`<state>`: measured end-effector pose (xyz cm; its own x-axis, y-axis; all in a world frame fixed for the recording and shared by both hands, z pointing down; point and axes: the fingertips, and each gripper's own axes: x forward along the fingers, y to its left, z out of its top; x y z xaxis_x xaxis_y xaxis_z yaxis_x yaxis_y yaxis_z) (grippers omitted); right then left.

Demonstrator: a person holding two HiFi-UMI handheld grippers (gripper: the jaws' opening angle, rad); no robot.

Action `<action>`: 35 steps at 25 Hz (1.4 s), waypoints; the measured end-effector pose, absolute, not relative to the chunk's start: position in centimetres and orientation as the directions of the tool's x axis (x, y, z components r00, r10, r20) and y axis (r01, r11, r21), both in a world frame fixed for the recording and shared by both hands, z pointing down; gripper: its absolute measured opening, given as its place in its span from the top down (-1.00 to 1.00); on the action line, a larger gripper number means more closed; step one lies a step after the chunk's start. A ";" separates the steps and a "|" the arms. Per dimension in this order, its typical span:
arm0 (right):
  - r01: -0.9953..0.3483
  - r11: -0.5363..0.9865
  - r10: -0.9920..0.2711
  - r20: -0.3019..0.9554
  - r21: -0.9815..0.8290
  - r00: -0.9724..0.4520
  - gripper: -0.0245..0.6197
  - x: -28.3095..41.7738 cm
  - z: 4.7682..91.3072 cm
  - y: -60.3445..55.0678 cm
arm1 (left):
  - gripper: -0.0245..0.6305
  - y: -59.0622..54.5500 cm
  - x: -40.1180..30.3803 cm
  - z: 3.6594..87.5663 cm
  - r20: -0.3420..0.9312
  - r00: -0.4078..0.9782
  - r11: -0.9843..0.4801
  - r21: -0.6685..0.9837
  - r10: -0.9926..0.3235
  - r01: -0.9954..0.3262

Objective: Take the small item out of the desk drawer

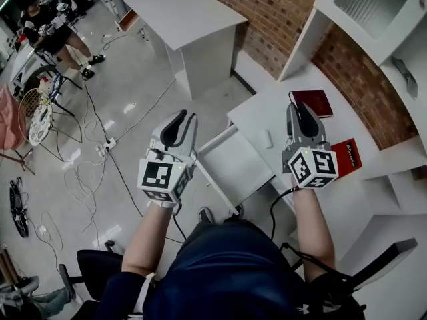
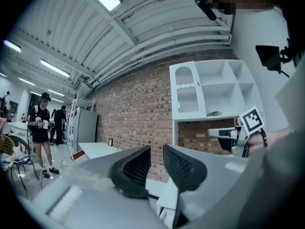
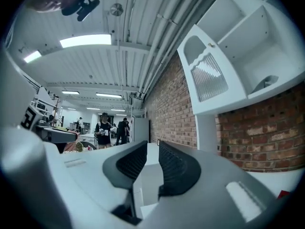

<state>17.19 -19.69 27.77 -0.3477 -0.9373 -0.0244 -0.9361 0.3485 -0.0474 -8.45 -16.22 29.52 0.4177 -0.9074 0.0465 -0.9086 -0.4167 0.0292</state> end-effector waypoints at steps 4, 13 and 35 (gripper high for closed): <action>-0.934 0.355 -0.933 -0.075 -0.037 -0.352 0.74 16.4 26.0 -18.7 | 0.65 -16.1 -8.5 27.2 -0.009 0.401 -0.401 0.002 -0.916 -0.916; -0.928 0.372 -0.918 -0.136 0.027 -0.372 0.83 15.1 23.4 -16.4 | 0.65 -15.4 -7.5 24.6 -0.087 0.425 -0.425 -0.025 -0.901 -0.905; -0.912 0.407 -0.899 -0.154 0.057 -0.411 0.91 13.3 22.2 -15.8 | 0.92 -14.6 -7.4 22.9 -0.142 0.420 -0.424 -0.006 -0.896 -0.906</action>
